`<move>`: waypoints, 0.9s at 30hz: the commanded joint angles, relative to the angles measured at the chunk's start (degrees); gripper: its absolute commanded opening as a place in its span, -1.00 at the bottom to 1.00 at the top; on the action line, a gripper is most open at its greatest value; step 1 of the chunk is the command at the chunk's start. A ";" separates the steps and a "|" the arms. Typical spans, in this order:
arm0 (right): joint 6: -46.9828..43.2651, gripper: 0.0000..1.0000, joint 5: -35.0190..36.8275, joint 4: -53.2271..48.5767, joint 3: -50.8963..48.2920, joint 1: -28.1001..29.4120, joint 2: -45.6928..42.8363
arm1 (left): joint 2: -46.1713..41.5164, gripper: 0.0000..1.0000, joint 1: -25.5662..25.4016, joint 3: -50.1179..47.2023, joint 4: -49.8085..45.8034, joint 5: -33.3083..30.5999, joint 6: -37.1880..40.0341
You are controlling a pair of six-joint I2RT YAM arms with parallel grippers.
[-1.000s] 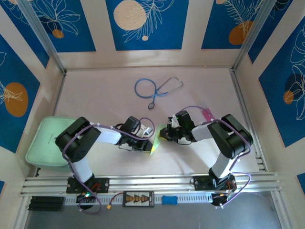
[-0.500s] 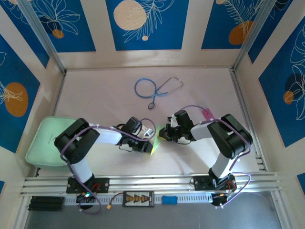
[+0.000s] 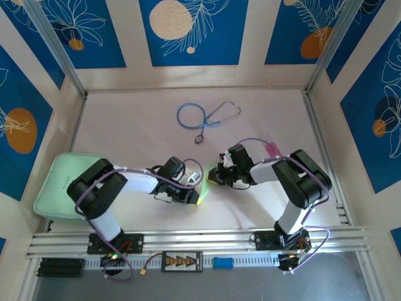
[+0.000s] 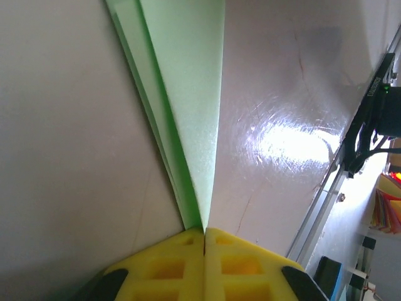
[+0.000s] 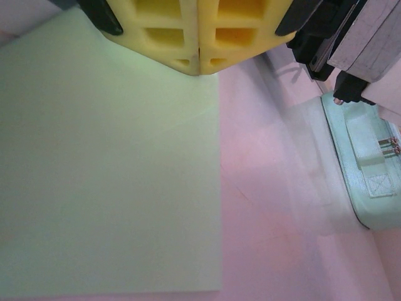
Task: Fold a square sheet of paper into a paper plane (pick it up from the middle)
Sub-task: Fold the wing for the fifth time at the center of the table.
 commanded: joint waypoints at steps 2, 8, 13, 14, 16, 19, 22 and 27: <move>0.01 -0.86 8.63 -8.45 -1.32 0.04 3.34 | 0.28 -1.00 -1.75 -2.67 -8.38 2.16 -0.21; 0.16 -0.86 8.87 -8.45 -1.51 0.04 3.42 | -0.71 -0.84 -2.06 -3.99 -8.91 0.85 -0.79; 0.18 -0.86 8.78 -8.40 -1.52 0.09 3.48 | -1.60 -1.00 -2.30 -4.49 -8.48 1.27 -1.25; 0.14 -0.86 8.78 -8.35 -1.60 0.14 3.35 | -1.82 -1.00 -2.35 -4.50 -8.43 1.32 -1.34; 0.25 -0.86 8.73 -8.22 -1.65 0.12 3.35 | -2.94 -1.00 -2.51 -4.75 -8.45 1.09 -1.62; 0.35 -0.86 8.78 -8.06 -1.69 0.20 3.48 | -6.05 -0.79 -2.52 -5.30 -8.50 -0.43 -2.05; 0.45 -0.86 8.55 -7.74 -1.70 0.30 3.52 | -10.76 -0.73 -2.46 -5.23 -9.66 -3.69 -1.72; 0.53 -0.86 8.45 -7.61 -1.77 0.48 3.08 | -18.53 -0.86 -2.43 -2.65 -9.80 -7.51 -1.98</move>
